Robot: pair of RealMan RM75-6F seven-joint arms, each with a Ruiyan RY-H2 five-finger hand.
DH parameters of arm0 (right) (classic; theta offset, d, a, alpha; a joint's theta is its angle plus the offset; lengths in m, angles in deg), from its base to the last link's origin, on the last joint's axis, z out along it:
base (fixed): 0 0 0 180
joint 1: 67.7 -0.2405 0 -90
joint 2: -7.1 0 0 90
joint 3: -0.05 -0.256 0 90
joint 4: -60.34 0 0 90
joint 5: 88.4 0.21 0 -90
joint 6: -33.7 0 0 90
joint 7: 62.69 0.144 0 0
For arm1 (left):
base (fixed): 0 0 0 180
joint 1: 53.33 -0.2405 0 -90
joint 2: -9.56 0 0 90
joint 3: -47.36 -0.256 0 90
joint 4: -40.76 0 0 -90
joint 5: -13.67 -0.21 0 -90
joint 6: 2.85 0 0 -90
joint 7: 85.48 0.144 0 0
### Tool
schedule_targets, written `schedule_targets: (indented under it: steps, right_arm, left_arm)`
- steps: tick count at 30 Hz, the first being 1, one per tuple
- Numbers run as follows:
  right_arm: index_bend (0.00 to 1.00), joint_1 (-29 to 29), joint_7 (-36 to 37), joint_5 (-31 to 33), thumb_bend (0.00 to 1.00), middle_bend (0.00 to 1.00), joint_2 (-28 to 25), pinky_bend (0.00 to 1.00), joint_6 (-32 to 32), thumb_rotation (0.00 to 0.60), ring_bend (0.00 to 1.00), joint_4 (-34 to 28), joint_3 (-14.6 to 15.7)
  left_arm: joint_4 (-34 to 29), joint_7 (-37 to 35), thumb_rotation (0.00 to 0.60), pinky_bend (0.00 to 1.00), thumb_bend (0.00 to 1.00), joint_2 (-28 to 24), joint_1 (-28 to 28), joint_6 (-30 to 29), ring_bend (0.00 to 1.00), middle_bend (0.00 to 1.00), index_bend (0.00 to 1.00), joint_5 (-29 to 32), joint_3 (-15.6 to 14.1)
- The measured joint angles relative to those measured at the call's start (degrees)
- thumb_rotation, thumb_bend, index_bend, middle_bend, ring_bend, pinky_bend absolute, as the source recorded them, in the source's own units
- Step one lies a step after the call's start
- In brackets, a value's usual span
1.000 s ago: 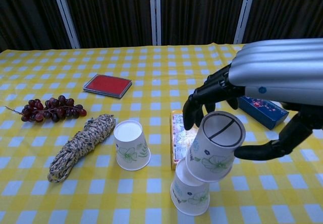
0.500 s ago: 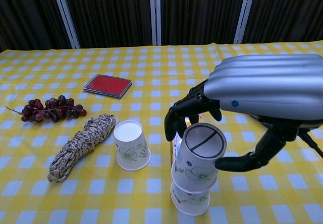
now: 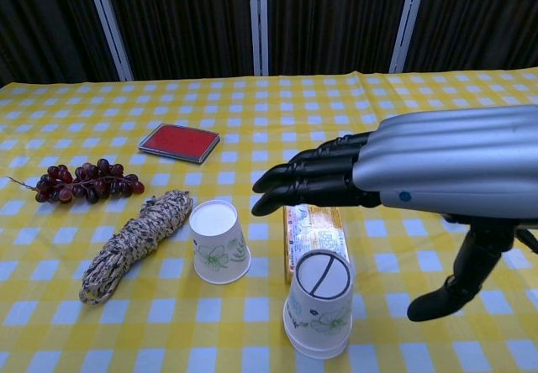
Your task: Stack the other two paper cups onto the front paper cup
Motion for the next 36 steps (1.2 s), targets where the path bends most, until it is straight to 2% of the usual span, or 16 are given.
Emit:
schedule_targets:
  steps: [6,10,16,23,28,31,36]
  right_arm:
    - [0.00,1.69,-1.97,-0.78,0.00,0.00,-1.52,0.00,2.98,0.600,0.00,-0.08,0.51]
    - [0.00,4.36,-2.34,-2.31,0.00,0.00,-2.71,0.00,8.20,0.600,0.00,2.19,1.36]
    - [0.00,12.54,0.05,-2.01,0.00,0.00,-4.01,0.00,20.71,0.600,0.00,9.18,2.94]
    - [0.00,23.79,6.44,3.87,0.00,0.00,-2.88,0.00,33.45,0.600,0.00,15.98,3.75]
    - [0.00,28.51,5.96,7.10,0.00,0.00,0.02,0.00,38.54,0.600,0.00,17.82,2.77]
    - [0.00,29.68,3.95,8.76,0.00,0.00,0.63,0.00,39.28,0.600,0.00,17.25,1.97]
    - [0.00,31.68,-0.11,10.06,0.00,0.00,1.90,0.00,40.86,0.600,0.00,16.89,0.39]
  left_arm:
    - [0.33,0.06,0.600,0.00,0.00,0.20,0.15,0.38,0.00,0.00,0.00,0.31,0.10]
    - [0.37,-0.22,0.600,0.00,0.00,0.21,0.19,0.49,0.00,0.00,0.00,0.05,0.04]
    - [0.58,-0.22,0.600,0.00,0.00,0.71,0.50,0.75,0.00,0.00,0.00,-1.34,-0.31]
    - [0.86,0.50,0.600,0.00,0.00,2.35,2.68,2.59,0.00,0.00,0.00,-3.48,-0.20]
    - [-0.44,3.12,0.600,0.00,0.00,3.62,6.33,5.93,0.00,0.00,0.00,-6.03,0.38]
    - [-1.00,3.72,0.600,0.06,0.00,4.55,9.34,9.60,0.01,0.00,0.00,-7.42,0.72]
    - [-0.61,0.82,0.600,0.13,0.00,7.15,17.21,19.08,0.09,0.06,0.10,-10.26,1.51]
